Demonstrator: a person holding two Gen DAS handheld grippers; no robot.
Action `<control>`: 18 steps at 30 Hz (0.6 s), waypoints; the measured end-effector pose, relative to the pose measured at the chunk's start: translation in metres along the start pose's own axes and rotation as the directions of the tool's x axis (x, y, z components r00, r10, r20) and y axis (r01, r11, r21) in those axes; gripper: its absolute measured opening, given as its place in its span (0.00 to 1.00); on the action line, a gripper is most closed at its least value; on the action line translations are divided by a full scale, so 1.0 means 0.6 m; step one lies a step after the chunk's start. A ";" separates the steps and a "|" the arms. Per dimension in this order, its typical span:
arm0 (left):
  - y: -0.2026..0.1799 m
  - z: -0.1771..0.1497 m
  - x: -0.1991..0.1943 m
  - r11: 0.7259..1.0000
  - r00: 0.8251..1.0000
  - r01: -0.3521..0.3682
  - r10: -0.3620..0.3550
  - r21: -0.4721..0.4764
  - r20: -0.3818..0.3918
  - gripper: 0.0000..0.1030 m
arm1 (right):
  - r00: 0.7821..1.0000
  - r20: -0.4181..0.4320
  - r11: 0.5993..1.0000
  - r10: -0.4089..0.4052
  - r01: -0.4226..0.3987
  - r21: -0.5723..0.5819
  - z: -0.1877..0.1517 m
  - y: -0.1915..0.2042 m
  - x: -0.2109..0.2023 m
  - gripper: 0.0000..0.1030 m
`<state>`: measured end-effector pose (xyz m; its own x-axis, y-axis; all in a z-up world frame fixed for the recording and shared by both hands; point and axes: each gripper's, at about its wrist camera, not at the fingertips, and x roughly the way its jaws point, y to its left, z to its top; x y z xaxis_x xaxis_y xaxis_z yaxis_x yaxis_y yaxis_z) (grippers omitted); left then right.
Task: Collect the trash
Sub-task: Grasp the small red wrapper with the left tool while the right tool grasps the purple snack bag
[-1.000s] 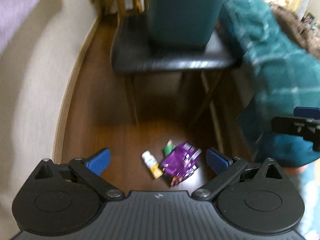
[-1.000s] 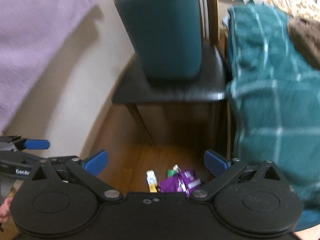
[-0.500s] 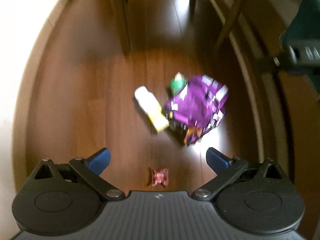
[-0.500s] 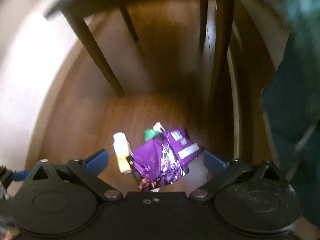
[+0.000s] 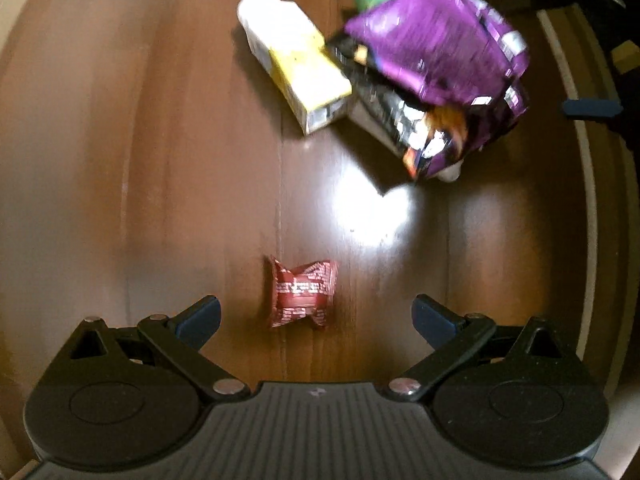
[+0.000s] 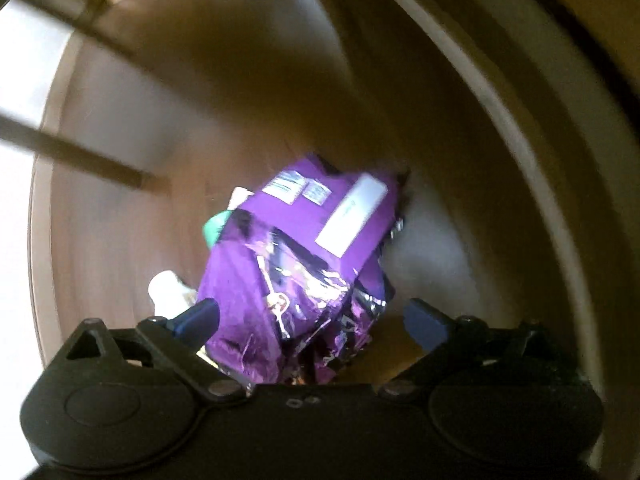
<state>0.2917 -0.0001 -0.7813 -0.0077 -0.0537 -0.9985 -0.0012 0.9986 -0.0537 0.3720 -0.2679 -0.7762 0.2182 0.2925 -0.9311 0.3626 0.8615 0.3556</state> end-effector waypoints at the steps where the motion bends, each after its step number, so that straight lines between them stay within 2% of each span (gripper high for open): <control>1: 0.001 -0.002 0.011 1.000 1.000 0.003 -0.003 0.003 -0.006 0.99 | 1.000 -0.002 0.999 0.010 -0.010 0.038 -0.004 -0.007 0.010 0.97; 6: 0.003 -0.002 0.060 1.000 0.999 0.027 -0.027 -0.005 -0.046 0.99 | 0.999 -0.003 0.971 0.042 -0.040 0.236 -0.029 -0.036 0.054 0.98; 11: 0.018 -0.002 0.081 0.993 0.994 0.093 -0.097 -0.066 -0.059 0.96 | 0.993 0.045 0.921 0.106 -0.115 0.373 -0.025 -0.060 0.076 0.97; 13: 0.021 -0.002 0.089 0.993 0.993 0.093 -0.098 -0.069 -0.070 0.85 | 0.991 0.058 0.906 0.123 -0.136 0.402 -0.022 -0.064 0.079 0.94; 15: 0.023 -0.003 0.093 0.993 0.992 0.089 -0.095 -0.074 -0.084 0.63 | 0.989 0.073 0.906 0.130 -0.149 0.396 -0.019 -0.066 0.079 0.82; 18: 0.026 -0.007 0.099 0.993 0.991 0.083 -0.091 -0.084 -0.096 0.52 | 0.989 0.080 0.921 0.126 -0.147 0.362 -0.013 -0.061 0.067 0.76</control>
<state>0.2872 0.0125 -0.8412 -0.1039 -0.1439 -0.9841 -0.0856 0.9871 -0.1353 0.3605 -0.2845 -0.8275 0.3338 0.3645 -0.8693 0.6297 0.6000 0.4934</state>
